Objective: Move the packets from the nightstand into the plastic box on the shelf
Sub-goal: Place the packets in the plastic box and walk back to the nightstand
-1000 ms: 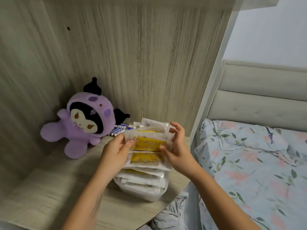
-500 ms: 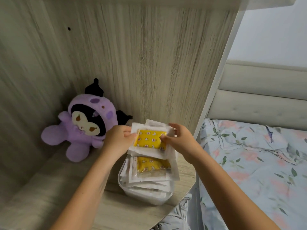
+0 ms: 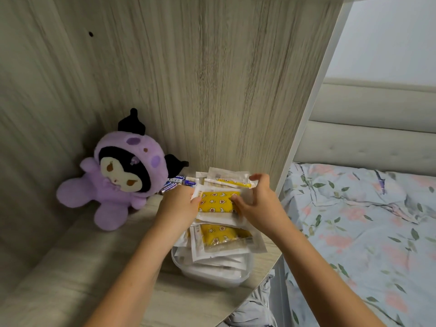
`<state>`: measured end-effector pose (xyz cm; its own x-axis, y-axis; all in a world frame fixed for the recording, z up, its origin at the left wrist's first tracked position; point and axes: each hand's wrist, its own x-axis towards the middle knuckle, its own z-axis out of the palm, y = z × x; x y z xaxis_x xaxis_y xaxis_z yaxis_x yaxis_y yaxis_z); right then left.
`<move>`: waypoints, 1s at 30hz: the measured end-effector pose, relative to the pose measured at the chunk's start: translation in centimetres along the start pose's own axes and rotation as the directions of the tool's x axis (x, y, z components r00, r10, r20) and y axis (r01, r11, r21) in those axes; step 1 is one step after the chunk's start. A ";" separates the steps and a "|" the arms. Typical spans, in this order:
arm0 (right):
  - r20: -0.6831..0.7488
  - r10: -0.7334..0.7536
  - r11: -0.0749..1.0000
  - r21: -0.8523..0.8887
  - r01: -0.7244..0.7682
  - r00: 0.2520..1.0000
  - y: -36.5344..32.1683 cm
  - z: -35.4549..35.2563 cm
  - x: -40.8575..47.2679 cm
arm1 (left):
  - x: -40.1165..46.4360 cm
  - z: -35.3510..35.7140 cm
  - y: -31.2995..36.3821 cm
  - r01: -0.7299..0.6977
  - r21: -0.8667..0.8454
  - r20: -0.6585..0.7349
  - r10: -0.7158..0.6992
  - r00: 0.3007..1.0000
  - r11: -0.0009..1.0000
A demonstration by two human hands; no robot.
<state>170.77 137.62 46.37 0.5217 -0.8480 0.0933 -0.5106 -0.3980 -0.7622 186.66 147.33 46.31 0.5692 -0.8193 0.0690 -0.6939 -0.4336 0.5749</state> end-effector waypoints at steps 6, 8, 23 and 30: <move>0.034 -0.052 0.998 0.032 0.051 0.998 1.1 -1.6 -1.0 | -1.2 -1.0 -1.3 -0.046 -0.165 0.094 0.063 0.994 0.985; 0.142 -0.081 0.991 0.121 0.064 0.986 1.3 -2.5 -2.0 | -2.1 -1.5 -1.4 -0.092 -0.190 0.148 0.121 0.982 0.978; 0.179 -0.403 0.884 -0.177 0.432 0.898 1.7 -2.0 -2.5 | -7.4 -2.5 -2.3 -0.663 0.016 0.088 0.659 0.747 0.748; 0.181 -0.409 0.883 -0.167 0.438 0.894 2.4 -1.8 -2.7 | -8.5 -3.0 -4.5 -0.605 -0.084 0.068 0.610 0.789 0.792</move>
<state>166.86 138.33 45.41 0.7994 -0.5319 0.2793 -0.3367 -0.7817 -0.5250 186.23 157.40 45.53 -0.0038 -0.9368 0.3500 -0.8567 0.1836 0.4821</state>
